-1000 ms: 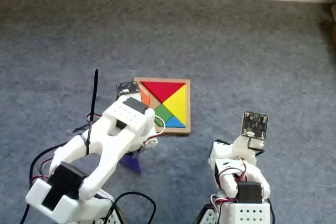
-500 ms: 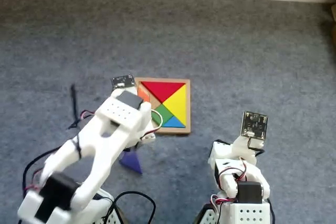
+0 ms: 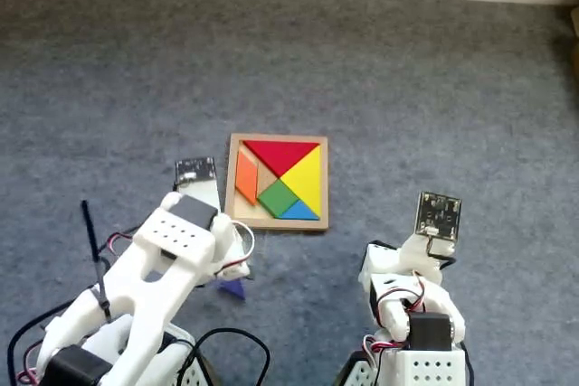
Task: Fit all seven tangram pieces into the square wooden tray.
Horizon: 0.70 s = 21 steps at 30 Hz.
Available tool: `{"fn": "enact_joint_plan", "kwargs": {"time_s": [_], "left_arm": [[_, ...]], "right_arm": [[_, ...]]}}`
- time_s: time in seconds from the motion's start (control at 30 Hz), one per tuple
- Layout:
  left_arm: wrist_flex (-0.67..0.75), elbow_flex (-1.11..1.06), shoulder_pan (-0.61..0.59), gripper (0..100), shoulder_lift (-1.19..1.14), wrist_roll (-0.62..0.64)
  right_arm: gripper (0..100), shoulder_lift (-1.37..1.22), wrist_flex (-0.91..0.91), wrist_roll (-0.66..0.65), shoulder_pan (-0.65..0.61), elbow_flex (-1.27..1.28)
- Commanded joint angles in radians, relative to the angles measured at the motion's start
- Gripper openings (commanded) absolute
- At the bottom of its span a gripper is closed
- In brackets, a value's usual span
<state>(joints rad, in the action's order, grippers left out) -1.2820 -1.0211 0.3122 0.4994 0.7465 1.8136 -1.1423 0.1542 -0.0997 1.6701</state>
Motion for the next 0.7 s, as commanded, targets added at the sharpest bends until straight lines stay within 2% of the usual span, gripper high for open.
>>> {"fn": "enact_joint_plan", "kwargs": {"time_s": [0.0,0.2,0.37,0.43,0.67], "left_arm": [[0.103,-0.079,-0.012,48,0.027,-0.011],[0.402,-0.240,-0.018,48,0.033,-0.003],[0.427,-0.246,-0.015,45,0.033,-0.002],[0.427,-0.246,-0.019,39,0.033,-0.002],[0.423,-0.226,-0.013,10,0.035,-0.003]], "right_arm": [[0.9,-0.001,0.021,-0.008,0.015,0.099],[0.9,-0.001,0.021,-0.008,0.015,0.099],[0.9,-0.001,0.021,-0.008,0.015,0.099],[0.9,-0.001,0.021,-0.008,0.015,0.099],[0.9,-0.001,0.021,-0.008,0.015,0.099]]}}
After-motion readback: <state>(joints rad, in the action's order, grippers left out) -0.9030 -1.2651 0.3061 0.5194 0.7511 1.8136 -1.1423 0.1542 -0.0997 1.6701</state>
